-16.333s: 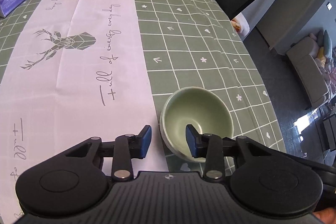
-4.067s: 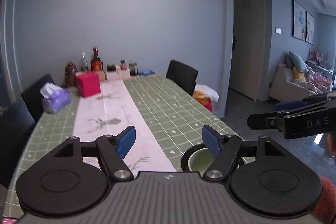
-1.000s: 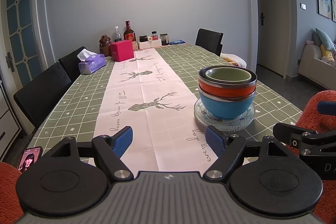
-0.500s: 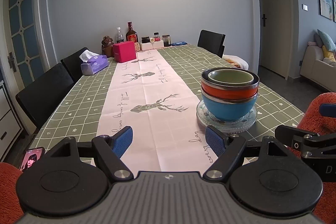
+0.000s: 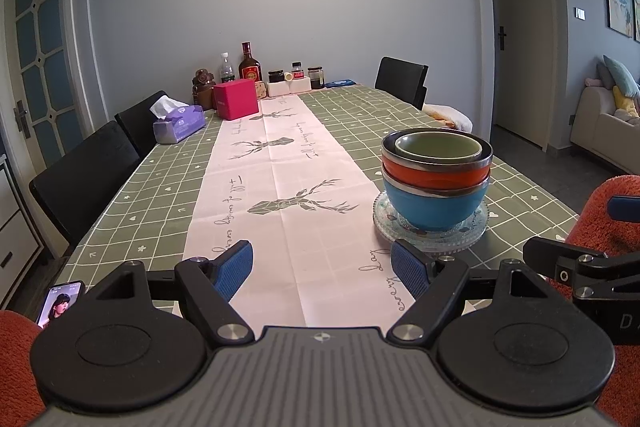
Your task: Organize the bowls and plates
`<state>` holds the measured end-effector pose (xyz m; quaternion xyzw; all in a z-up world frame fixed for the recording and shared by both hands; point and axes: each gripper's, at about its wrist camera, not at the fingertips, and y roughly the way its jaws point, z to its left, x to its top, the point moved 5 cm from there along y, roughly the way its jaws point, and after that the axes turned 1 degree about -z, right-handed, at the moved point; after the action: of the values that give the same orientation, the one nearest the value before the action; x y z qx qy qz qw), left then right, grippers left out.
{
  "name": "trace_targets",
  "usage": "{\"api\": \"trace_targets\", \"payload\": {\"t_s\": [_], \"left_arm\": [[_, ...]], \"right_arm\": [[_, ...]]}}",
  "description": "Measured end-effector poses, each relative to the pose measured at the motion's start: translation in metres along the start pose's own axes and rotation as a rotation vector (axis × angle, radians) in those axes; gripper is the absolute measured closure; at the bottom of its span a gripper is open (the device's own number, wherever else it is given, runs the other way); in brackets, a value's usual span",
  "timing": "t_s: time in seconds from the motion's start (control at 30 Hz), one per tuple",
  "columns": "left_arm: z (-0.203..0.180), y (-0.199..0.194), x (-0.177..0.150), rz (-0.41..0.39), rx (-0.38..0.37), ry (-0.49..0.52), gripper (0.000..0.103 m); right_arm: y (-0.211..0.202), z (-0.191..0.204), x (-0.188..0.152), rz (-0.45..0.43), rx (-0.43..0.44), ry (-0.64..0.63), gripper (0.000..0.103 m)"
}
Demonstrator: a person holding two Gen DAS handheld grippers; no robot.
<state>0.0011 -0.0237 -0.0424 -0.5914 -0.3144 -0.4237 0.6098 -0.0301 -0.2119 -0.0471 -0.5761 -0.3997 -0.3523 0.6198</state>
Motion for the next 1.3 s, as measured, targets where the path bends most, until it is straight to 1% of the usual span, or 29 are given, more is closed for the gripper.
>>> {"api": "trace_targets", "payload": {"t_s": [1.3], "left_arm": [[-0.0022,-0.0017,-0.0025,-0.001,0.000,0.004,0.011]], "right_arm": [[-0.0031,0.0001,0.0005,-0.005,-0.001,0.003,0.003]]}}
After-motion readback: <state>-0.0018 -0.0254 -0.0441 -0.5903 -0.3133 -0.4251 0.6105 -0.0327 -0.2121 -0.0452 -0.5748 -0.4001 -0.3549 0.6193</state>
